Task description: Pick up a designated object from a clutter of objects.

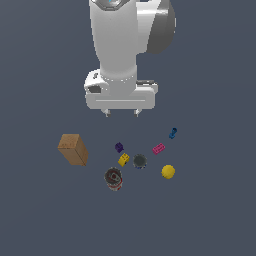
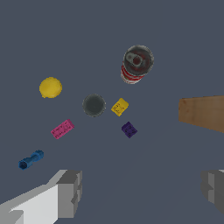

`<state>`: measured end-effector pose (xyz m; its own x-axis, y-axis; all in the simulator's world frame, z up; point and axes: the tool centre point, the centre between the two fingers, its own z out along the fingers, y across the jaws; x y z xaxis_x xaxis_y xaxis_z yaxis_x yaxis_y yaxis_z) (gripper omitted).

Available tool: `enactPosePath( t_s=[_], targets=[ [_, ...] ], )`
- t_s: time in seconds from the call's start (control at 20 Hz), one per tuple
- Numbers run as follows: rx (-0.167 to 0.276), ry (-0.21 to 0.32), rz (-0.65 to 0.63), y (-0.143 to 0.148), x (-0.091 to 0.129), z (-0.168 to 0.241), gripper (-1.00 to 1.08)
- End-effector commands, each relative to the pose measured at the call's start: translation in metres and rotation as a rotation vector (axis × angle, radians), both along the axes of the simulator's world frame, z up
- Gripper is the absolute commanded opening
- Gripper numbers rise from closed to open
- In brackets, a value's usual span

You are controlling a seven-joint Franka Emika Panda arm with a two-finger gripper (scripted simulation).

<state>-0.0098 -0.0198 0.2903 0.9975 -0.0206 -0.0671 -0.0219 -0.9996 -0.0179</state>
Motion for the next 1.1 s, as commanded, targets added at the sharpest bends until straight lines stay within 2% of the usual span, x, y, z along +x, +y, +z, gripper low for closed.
enactPosePath(
  t_s=[0.0, 0.65, 1.05],
  targets=[
    [0.0, 0.0, 0.0, 0.0, 0.0, 0.0, 1.0],
    [-0.027, -0.022, 0.044, -0.006, 0.003, 0.003, 1.0],
    [-0.033, -0.024, 0.02, 0.009, 0.004, -0.009, 1.0]
  ],
)
